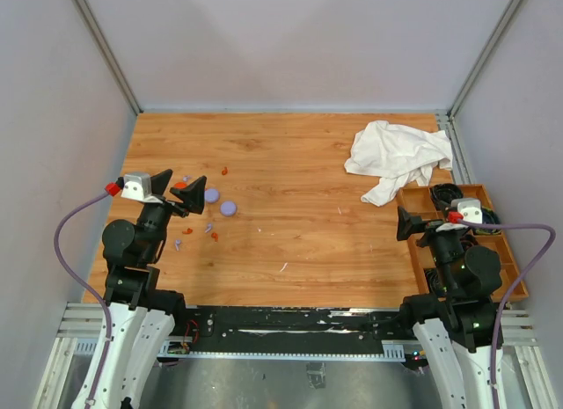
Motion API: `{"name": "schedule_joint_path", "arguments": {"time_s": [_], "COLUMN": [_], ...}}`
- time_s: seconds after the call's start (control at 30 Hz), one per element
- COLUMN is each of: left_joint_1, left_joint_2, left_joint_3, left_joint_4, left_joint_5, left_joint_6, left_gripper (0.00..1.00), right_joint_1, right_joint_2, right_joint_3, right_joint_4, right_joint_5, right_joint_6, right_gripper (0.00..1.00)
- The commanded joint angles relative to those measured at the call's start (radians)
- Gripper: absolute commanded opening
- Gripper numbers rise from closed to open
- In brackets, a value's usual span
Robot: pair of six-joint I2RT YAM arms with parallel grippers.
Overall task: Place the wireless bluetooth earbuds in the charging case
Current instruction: Pick up the charging case at the center of the board.
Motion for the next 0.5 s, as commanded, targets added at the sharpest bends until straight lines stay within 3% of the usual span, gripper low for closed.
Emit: {"name": "schedule_joint_path", "arguments": {"time_s": [0.0, 0.47], "left_joint_1": [0.010, 0.010], "left_joint_2": [0.000, 0.186], "left_joint_3": [-0.003, 0.119], "left_joint_4": [0.039, -0.091], "left_joint_5": [-0.007, 0.103], "left_joint_6": [0.002, -0.061], "left_gripper": [0.99, 0.99], "right_joint_1": [0.017, 0.016], "right_joint_2": [-0.019, -0.041], "right_joint_3": [0.006, -0.002], "right_joint_4": [0.041, 0.038], "right_joint_5": [0.012, 0.014], "right_joint_6": [0.017, 0.031], "right_gripper": [0.99, 0.99]}}
